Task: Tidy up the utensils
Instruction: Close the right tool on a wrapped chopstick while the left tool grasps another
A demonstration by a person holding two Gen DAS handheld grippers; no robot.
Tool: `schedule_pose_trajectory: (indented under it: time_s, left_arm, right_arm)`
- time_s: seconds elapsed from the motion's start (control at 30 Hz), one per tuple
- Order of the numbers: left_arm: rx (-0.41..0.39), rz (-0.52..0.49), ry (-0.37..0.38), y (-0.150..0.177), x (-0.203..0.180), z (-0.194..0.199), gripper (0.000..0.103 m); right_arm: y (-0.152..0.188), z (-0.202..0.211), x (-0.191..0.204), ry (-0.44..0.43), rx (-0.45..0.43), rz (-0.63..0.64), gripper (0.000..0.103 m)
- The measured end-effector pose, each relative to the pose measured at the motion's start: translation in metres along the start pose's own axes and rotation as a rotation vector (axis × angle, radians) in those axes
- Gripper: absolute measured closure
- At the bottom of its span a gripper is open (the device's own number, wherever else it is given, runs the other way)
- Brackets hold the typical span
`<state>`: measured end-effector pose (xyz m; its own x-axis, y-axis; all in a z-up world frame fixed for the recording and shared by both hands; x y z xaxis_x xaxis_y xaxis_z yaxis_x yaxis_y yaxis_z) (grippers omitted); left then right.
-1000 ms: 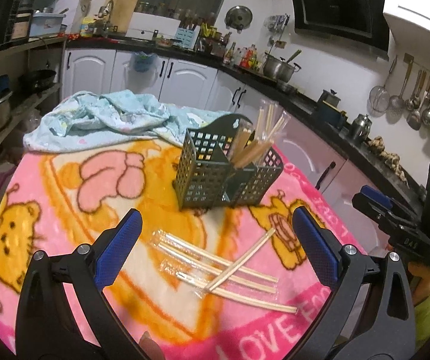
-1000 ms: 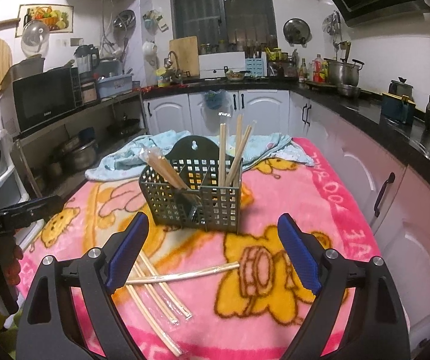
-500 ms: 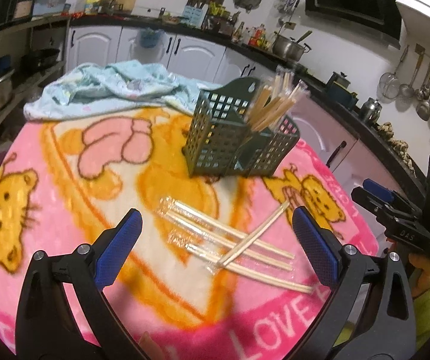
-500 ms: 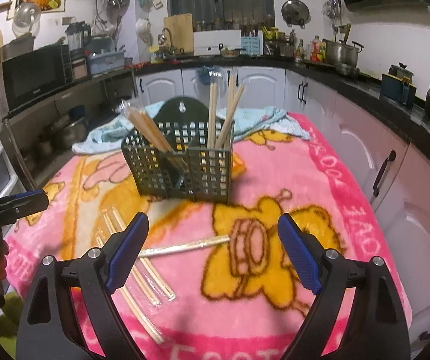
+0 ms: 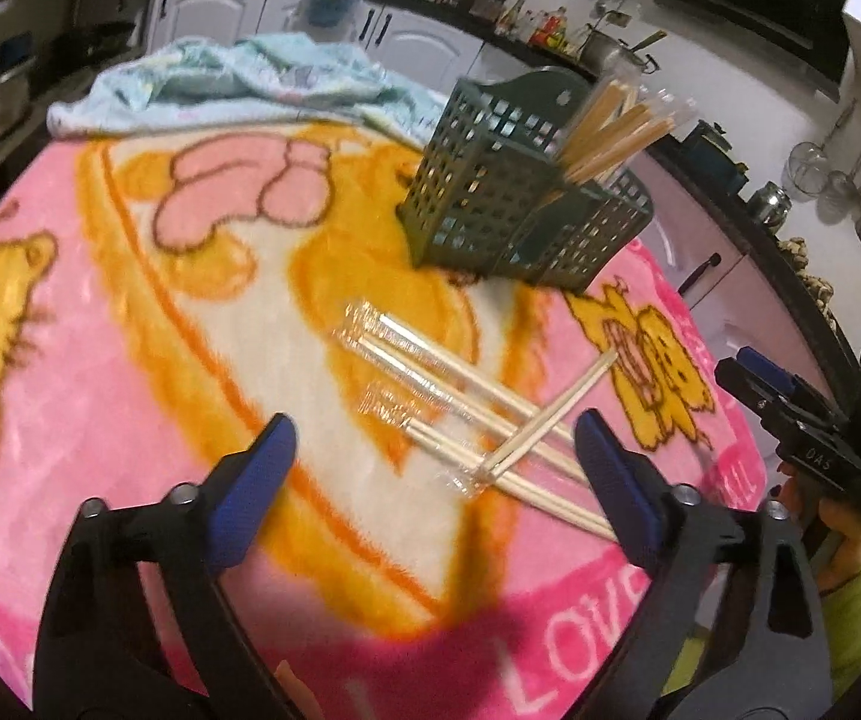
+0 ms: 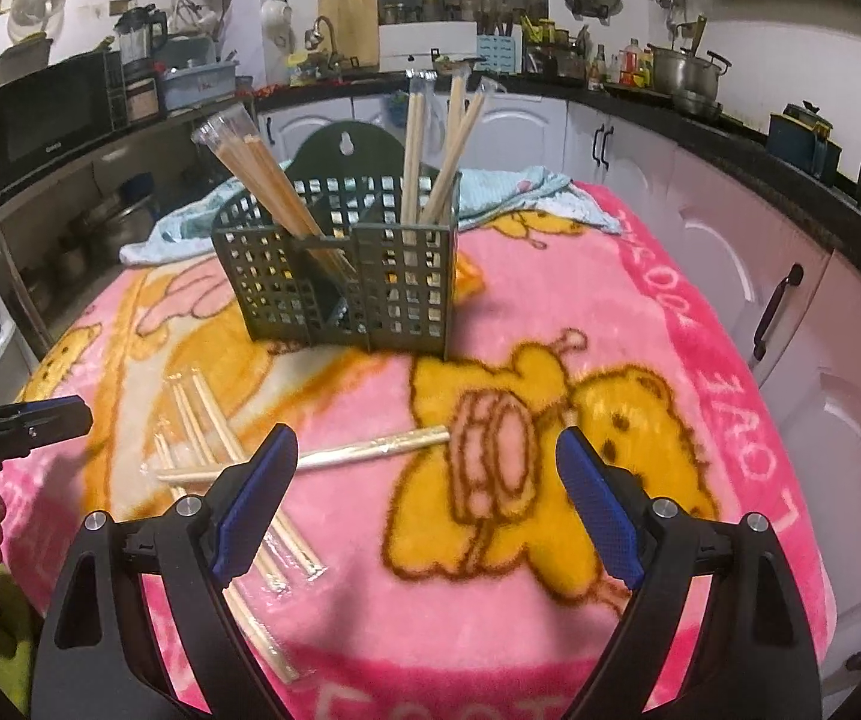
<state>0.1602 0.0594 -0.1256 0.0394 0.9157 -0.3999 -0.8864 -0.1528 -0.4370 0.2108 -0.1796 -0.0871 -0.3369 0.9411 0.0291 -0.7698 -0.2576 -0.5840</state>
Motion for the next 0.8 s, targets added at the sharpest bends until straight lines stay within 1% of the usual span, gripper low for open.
schedule_pose_trajectory:
  time_s: [0.2,0.37,0.57,0.8]
  left_arm:
    - [0.046,0.038,0.039,0.006,0.006,-0.015,0.042]
    - [0.071,0.060,0.078,0.008,0.007,-0.023,0.052]
    - [0.105,0.104,0.111,0.008,0.012,-0.034,0.053]
    - [0.123,0.152,0.148,-0.004,0.015,-0.043,0.053]
  right_arm:
    - [0.003,-0.017,-0.006,-0.006,0.037,-0.015,0.018]
    - [0.003,-0.030,-0.008,-0.022,0.064,-0.030,0.019]
    - [-0.001,-0.052,-0.010,-0.057,0.121,-0.064,0.029]
    - [-0.007,-0.072,-0.009,-0.108,0.196,-0.130,0.037]
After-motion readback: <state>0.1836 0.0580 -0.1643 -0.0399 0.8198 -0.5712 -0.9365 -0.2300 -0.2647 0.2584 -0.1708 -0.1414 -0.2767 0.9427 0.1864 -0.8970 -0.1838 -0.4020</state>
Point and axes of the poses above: each gripper's, at about its wrist camera, not at the fingertips, and z roughly against the way its jaws point, x to its left, y to its underside, the point moved 7 cm from there along -z, roughly the way its jaws point, and after that the axes turned 13 degrees about x, right-handed, at the moved point
